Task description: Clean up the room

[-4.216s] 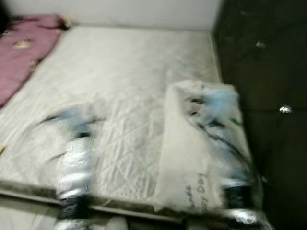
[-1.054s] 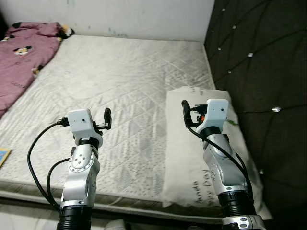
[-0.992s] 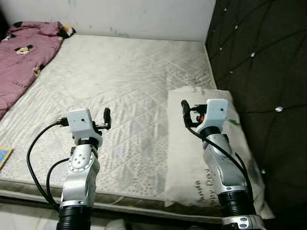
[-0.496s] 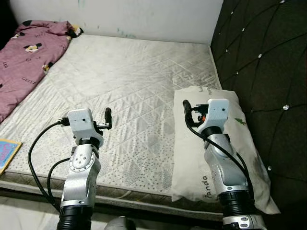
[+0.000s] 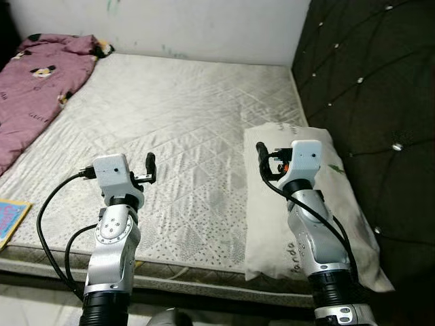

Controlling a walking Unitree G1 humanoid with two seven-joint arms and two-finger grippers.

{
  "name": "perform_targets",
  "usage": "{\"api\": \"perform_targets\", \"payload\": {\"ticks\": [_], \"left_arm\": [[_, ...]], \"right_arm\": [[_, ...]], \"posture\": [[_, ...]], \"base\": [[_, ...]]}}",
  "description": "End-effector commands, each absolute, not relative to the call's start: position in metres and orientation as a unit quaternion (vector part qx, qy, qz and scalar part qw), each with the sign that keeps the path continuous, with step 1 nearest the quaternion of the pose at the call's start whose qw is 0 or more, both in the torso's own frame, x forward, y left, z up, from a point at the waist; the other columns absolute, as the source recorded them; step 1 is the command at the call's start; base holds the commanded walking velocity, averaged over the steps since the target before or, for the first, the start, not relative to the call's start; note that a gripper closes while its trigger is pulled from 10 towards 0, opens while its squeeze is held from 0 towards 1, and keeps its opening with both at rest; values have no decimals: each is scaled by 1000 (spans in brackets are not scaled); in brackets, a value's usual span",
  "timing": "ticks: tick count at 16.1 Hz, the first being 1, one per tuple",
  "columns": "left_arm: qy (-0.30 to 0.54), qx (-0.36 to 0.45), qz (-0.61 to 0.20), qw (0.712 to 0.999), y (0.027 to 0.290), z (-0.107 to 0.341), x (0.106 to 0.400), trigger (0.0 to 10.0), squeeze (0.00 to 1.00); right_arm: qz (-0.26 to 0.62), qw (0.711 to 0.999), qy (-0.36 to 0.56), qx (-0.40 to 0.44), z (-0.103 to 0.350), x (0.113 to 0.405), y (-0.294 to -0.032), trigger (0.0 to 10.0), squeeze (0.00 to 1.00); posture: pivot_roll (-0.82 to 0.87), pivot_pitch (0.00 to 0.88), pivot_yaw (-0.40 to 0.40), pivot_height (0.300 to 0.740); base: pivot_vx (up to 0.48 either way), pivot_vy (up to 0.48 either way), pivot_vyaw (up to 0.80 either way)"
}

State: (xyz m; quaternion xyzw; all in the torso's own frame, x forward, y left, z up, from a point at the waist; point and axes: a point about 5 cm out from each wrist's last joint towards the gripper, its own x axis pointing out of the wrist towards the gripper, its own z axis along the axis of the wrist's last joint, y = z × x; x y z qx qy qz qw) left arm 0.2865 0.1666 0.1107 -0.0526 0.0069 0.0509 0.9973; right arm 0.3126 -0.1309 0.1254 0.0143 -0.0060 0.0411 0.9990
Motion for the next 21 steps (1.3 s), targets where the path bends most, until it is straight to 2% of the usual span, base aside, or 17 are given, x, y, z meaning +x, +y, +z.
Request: {"api": "perform_targets", "payload": {"ticks": [1, 10, 19, 21], "left_arm": [[7, -54, 46, 997, 164, 112, 288, 10000, 0], [6, -55, 45, 997, 164, 112, 289, 10000, 0], [-1, -57, 36, 998, 161, 113, 288, 10000, 0], [-1, -58, 36, 998, 161, 113, 288, 10000, 0]], "right_arm": [[38, 999, -15, 12, 130, 315, -132, 10000, 0], [39, 999, -12, 7, 129, 316, -133, 10000, 0], [47, 999, -7, 8, 127, 316, -132, 10000, 0], [48, 999, -7, 8, 126, 316, -132, 10000, 0]], "posture": [[-62, 0, 27, 740], [-64, 0, 25, 740], [-61, 0, 22, 740], [-61, 0, 23, 740]], "base": [[0, 480, 0], [0, 444, 0], [0, 0, 0], [0, 381, 0]]}}
